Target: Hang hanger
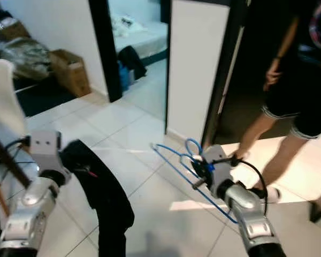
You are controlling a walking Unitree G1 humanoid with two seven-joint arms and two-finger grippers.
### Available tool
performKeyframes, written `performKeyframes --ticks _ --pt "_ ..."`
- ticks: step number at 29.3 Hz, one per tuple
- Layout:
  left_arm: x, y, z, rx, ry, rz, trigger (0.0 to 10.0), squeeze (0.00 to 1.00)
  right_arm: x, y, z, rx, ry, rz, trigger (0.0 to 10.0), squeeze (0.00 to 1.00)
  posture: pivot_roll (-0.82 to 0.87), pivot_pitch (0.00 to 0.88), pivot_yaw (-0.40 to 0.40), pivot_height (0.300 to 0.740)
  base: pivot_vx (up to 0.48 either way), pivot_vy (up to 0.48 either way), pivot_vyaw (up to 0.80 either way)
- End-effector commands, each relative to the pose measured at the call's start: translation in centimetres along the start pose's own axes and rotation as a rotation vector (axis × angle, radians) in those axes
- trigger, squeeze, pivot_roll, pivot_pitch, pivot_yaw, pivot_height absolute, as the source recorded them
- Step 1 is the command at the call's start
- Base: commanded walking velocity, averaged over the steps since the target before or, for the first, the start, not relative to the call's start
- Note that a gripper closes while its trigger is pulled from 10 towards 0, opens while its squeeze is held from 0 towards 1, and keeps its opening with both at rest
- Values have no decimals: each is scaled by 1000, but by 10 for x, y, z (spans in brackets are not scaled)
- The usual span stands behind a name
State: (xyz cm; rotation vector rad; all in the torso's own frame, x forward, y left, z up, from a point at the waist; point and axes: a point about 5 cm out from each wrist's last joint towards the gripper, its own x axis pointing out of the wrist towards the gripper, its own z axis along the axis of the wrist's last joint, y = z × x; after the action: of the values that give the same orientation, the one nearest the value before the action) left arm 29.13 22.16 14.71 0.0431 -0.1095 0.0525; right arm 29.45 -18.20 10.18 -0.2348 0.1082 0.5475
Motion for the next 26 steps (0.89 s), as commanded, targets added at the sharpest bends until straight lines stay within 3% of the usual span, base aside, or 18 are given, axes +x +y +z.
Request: performKeyframes --ticks 1,17,22,26 --pt "4 -3 11 -3 -36 -12 10000 0 -3 -3 0 -12 -1 -7 10000 0 1 5 -16 740 277 0 750" --pt "18 -2 54 16 -175 -5 10000 0 -2 -2 1 -10 -11 13 10000 0 0 5 -15 740 278 0 750" --pt "26 7 89 46 -279 34 10000 0 -2 -1 2 -2 -17 24 10000 0 2 3 -17 740 283 0 750" --pt "31 10 102 58 -313 40 10000 0 -2 0 3 18 -38 25 10000 0 4 1 -19 740 290 0 745"
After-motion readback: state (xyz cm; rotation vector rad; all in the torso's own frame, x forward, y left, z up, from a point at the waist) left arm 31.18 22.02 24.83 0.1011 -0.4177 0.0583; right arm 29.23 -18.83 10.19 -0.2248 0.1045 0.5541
